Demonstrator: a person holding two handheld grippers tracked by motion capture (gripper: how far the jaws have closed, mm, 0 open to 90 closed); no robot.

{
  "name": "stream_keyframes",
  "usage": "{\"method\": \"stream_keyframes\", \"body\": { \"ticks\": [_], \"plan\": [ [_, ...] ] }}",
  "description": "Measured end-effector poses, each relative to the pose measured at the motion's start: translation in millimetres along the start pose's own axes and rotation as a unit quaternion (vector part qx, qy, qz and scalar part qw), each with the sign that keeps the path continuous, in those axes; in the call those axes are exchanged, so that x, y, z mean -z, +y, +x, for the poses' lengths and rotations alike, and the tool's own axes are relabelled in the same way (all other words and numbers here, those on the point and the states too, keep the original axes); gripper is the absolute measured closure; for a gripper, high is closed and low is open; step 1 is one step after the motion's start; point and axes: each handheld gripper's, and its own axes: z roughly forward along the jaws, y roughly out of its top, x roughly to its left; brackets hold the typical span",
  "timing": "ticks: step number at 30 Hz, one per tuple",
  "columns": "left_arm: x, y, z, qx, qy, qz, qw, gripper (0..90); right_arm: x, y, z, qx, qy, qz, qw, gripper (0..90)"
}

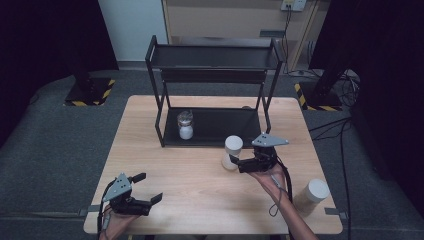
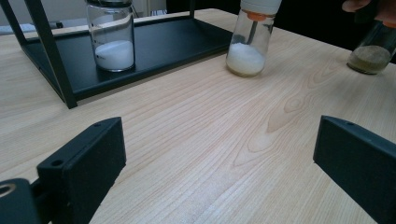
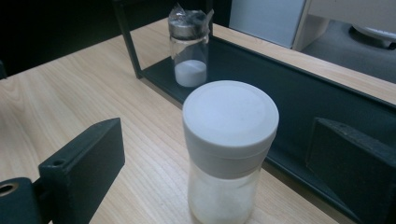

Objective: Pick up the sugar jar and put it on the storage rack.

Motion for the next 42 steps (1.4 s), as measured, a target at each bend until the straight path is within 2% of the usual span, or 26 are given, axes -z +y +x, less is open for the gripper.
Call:
{"method": "stream_keyframes", "body": {
  "ticks": [11,22,29,33,42],
  "plan": [
    [-1.0,0.6,0.4,-0.002,-0.002,0.003,1.0,1.3,-21.5,1.2,-6.6,-0.002,-0.002,0.012,0.9999,7.3],
    [-1.2,0.5,0.3,-0.003,-0.003,0.002,1.0,1.3,-33.4,-1.5,-9.4,-0.006,-0.001,0.014,0.9999,10.5],
    [-1.0,0.5,0.2,-0.003,-0.003,0.002,1.0,1.3,-41.8,-5.0,-8.6,-0.003,0.001,0.011,0.9999,19.7],
    [-0.9,0.4,0.3,-0.003,-0.003,0.002,1.0,1.3,-42.8,-7.7,-5.2,0.009,-0.006,0.004,0.9999,32.8],
    [-0.9,0.3,0.4,-0.003,-0.003,0.001,1.0,1.3,-43.6,-1.3,-0.6,0.012,-0.015,0.014,0.9997,33.7]
  ]
}}
